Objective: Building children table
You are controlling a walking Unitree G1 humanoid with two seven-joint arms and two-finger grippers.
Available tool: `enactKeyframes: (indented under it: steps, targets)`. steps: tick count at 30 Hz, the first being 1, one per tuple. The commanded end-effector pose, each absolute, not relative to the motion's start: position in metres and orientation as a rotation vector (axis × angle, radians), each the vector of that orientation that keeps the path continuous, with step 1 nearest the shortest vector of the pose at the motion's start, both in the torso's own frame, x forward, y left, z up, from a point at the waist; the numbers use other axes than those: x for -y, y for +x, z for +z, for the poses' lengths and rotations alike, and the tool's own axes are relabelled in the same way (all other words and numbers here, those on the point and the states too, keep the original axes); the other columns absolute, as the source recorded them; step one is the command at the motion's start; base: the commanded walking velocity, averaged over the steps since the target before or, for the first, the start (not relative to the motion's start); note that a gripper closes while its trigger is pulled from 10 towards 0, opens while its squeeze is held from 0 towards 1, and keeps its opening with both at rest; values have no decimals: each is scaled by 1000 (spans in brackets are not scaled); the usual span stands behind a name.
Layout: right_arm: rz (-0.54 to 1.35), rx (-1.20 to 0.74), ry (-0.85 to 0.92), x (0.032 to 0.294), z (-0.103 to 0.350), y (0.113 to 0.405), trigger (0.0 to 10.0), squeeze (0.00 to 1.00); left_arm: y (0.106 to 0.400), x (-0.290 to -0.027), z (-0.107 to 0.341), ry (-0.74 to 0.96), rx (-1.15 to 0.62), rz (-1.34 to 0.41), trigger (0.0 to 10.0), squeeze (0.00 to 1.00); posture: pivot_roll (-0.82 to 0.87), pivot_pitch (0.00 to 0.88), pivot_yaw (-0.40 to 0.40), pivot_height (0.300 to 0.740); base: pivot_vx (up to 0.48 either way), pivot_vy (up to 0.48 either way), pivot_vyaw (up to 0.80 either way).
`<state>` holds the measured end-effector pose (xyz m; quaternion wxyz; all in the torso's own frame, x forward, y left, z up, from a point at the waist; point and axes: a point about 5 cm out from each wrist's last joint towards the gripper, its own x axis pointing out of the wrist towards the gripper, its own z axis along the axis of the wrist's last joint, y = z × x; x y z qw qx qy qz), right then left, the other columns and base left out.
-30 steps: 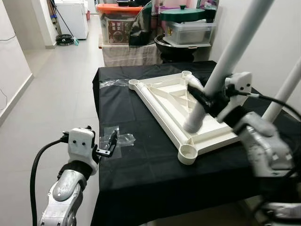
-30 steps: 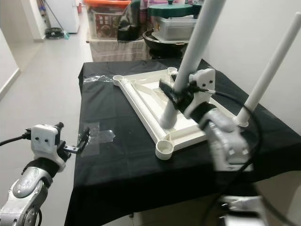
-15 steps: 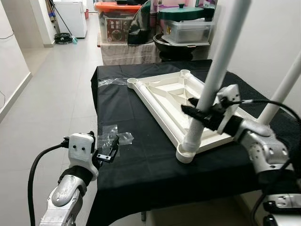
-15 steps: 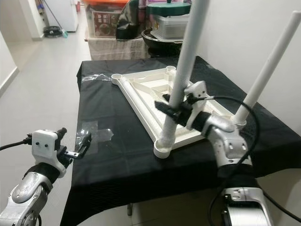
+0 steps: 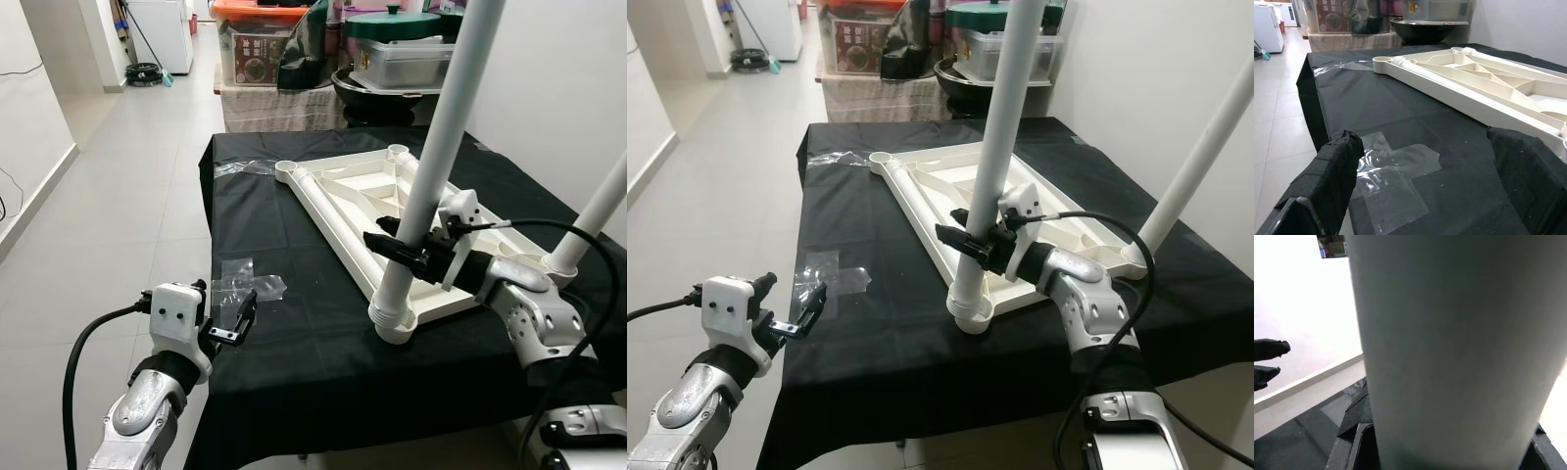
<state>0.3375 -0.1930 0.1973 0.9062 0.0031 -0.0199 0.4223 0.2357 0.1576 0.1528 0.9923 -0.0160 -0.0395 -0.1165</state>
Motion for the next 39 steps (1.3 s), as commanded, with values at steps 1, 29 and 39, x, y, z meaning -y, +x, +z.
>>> enactKeyframes:
  steps: [1, 29, 39]
  targets:
    - [832, -27, 19, 202, 180, 336, 10000, 0, 234, -158, 154, -32, 83, -244, 10000, 0, 119, 0, -77, 740, 0, 0, 0]
    - [666, -123, 67, 197, 143, 327, 10000, 0, 237, -155, 155, -36, 85, -268, 10000, 0, 109, 0, -59, 740, 0, 0, 0]
    - [511, -188, 108, 180, 133, 324, 10000, 0, 237, -153, 153, -44, 82, -265, 10000, 0, 102, 0, -63, 740, 0, 0, 0]
